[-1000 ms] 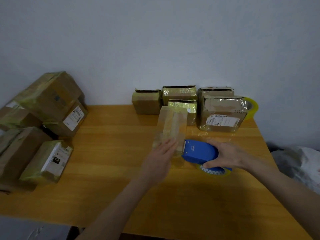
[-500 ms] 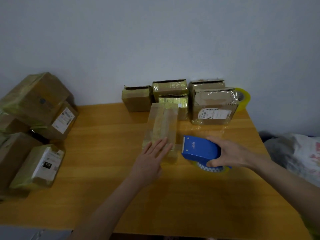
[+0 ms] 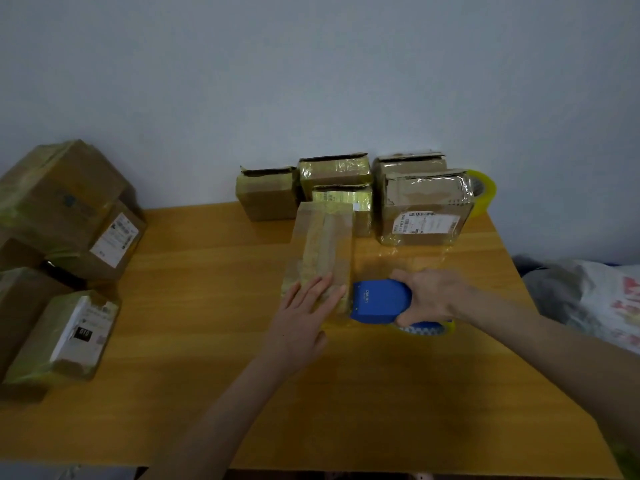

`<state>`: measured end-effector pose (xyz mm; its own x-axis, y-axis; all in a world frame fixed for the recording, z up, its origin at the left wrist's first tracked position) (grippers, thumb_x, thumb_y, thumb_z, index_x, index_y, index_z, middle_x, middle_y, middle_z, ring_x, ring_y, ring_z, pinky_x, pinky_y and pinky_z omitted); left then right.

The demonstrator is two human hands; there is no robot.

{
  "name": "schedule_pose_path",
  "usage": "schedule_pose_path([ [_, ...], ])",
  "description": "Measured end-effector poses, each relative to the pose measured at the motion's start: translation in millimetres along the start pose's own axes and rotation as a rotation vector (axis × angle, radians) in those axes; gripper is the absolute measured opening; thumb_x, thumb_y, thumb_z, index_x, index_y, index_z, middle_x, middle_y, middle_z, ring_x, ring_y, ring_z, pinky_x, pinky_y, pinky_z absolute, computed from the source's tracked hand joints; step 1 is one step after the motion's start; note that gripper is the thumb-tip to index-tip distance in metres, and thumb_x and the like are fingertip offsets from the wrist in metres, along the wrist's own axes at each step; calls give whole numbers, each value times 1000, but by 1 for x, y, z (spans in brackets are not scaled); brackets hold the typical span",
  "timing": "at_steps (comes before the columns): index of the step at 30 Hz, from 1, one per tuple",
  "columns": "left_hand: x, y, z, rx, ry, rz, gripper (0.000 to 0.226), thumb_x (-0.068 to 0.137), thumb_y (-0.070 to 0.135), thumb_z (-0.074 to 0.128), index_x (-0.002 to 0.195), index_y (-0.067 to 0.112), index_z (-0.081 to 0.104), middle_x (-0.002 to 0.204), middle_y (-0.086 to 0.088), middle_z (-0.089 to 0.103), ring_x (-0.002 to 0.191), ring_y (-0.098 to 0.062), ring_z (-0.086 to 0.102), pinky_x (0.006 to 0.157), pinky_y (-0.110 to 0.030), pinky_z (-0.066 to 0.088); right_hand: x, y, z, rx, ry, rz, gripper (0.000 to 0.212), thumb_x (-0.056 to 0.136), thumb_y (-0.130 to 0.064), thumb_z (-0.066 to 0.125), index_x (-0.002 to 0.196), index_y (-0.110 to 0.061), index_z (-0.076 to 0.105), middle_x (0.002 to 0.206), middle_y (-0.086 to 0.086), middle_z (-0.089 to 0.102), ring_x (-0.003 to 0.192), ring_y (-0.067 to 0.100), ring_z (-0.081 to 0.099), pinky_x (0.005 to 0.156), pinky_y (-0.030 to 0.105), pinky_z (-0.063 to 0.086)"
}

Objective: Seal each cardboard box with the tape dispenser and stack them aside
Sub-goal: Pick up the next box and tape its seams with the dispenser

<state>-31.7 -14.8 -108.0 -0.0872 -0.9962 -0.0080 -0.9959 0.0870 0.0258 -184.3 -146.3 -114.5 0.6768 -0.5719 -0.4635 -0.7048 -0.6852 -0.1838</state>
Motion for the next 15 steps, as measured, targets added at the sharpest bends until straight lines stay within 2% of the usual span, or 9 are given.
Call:
schedule_pose_path([
  [2, 0, 0, 0, -16, 5, 1, 82, 87, 24, 47, 149, 34, -7, 155, 6, -16, 144, -10, -16, 117, -35, -13, 3, -2, -6, -4, -56, 1, 57, 62, -63, 61, 111, -39, 44, 86, -11, 58, 82, 15, 57, 69, 33, 53],
  [4, 1, 1, -1, -27, 16, 4, 82, 87, 23, 47, 150, 33, -3, 155, 5, -15, 144, -11, -15, 116, -35, -13, 4, -5, -15, -25, -89, 7, 55, 59, -63, 62, 107, -39, 46, 87, -11, 58, 83, 16, 57, 70, 34, 53],
  [6, 0, 2, -2, -28, 22, 4, 81, 86, 22, 48, 151, 32, 0, 156, 5, -14, 145, -12, -14, 117, -36, -11, 6, -11, -23, -80, -109, 38, 54, 58, -62, 64, 104, -39, 48, 90, -11, 58, 84, 17, 57, 66, 31, 49],
  [9, -3, 1, 0, -34, 5, 8, 84, 87, 23, 50, 150, 34, -4, 157, 5, -12, 144, -11, -14, 118, -37, -8, 9, -16, -20, -382, -105, 76, 59, 61, -62, 66, 111, -33, 54, 95, -7, 59, 85, 17, 58, 57, 26, 40],
  [10, -4, 1, 0, -34, 5, 9, 85, 86, 23, 51, 149, 34, -6, 157, 5, -10, 144, -11, -14, 118, -37, -7, 9, -13, -16, -377, -109, 95, 62, 61, -62, 66, 114, -32, 55, 94, -7, 58, 84, 17, 57, 57, 26, 40],
  [13, -1, 1, -3, -43, 20, -7, 84, 85, 26, 51, 150, 33, -2, 158, 5, -6, 143, -9, -13, 116, -36, -10, 0, 12, -26, 19, -62, 184, 68, 57, -62, 66, 118, -36, 53, 93, -8, 60, 83, 17, 57, 66, 32, 49],
  [15, 1, 1, 0, -33, 6, -6, 85, 85, 30, 51, 150, 34, -4, 157, 7, -9, 143, -8, -14, 116, -35, -11, -7, 32, -38, 375, 65, 239, 60, 58, -56, 71, 110, -30, 58, 97, -5, 63, 85, 17, 61, 73, 35, 54],
])
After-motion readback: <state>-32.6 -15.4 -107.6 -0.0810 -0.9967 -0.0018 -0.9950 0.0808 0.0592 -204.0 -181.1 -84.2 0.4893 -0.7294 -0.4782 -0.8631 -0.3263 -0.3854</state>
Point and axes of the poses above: each hand's wrist, its own x-axis towards the middle knuckle, its own z-axis out of the palm, y = z × x, the point moved 8 cm from there along x, towards the middle knuckle
